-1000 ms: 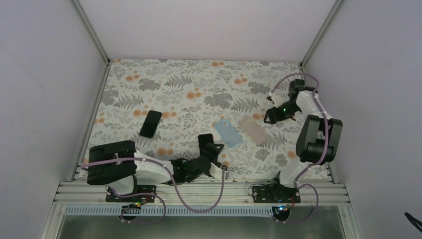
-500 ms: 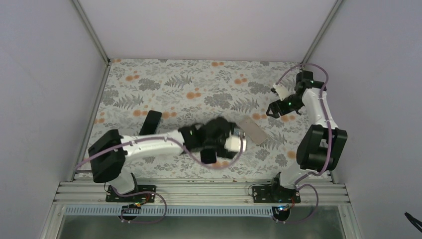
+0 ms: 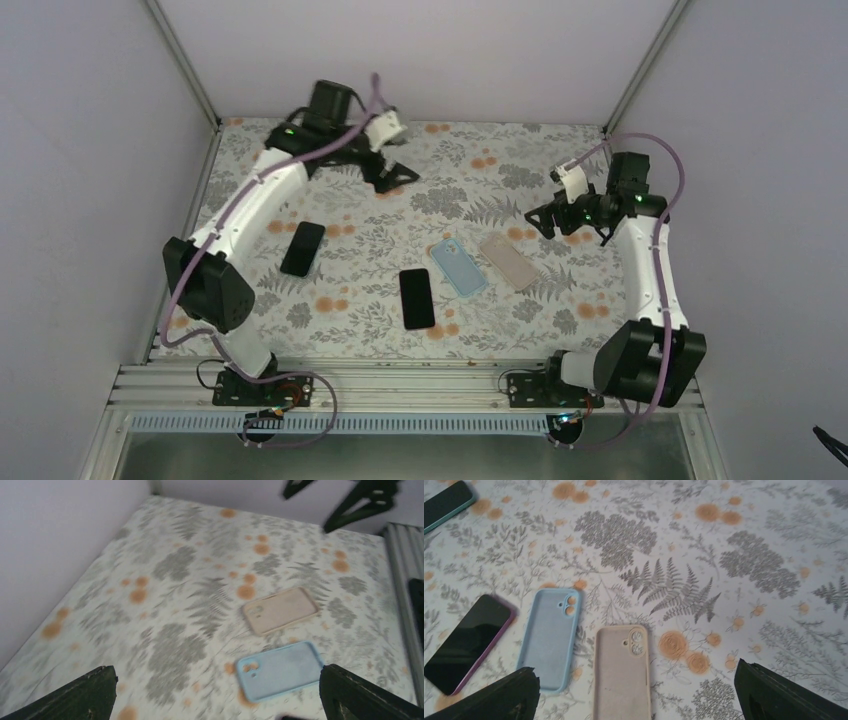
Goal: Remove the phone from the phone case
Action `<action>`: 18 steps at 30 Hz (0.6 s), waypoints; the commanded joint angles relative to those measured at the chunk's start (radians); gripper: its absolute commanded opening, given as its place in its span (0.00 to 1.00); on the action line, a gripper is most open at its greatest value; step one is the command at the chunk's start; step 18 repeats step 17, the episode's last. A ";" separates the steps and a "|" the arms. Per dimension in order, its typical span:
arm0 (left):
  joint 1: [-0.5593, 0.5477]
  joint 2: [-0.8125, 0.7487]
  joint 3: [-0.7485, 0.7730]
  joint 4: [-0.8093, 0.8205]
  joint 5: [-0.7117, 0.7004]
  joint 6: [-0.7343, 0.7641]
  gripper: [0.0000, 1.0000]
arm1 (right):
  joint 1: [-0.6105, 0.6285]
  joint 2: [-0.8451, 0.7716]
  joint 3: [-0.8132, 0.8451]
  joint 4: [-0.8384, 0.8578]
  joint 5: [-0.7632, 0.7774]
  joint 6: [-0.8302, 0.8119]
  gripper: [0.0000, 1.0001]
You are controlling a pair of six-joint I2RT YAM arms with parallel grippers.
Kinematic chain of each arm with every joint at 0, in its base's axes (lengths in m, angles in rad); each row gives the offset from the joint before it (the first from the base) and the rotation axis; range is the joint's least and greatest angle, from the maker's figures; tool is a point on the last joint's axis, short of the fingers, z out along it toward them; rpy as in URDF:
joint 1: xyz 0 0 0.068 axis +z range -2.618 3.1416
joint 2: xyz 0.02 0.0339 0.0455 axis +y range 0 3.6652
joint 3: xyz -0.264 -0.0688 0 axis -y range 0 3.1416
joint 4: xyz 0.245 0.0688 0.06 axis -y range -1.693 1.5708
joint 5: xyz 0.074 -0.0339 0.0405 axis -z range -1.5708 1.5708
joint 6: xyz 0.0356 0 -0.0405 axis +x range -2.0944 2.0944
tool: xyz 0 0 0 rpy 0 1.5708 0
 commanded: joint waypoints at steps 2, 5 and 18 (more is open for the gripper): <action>0.324 -0.004 0.074 -0.133 0.162 -0.068 1.00 | -0.006 -0.096 -0.113 0.327 -0.006 0.200 1.00; 0.521 0.004 0.077 -0.144 0.219 -0.076 1.00 | -0.006 -0.129 -0.166 0.412 0.031 0.248 1.00; 0.837 0.080 -0.059 -0.096 0.397 -0.161 1.00 | -0.006 -0.148 -0.283 0.570 0.236 0.317 1.00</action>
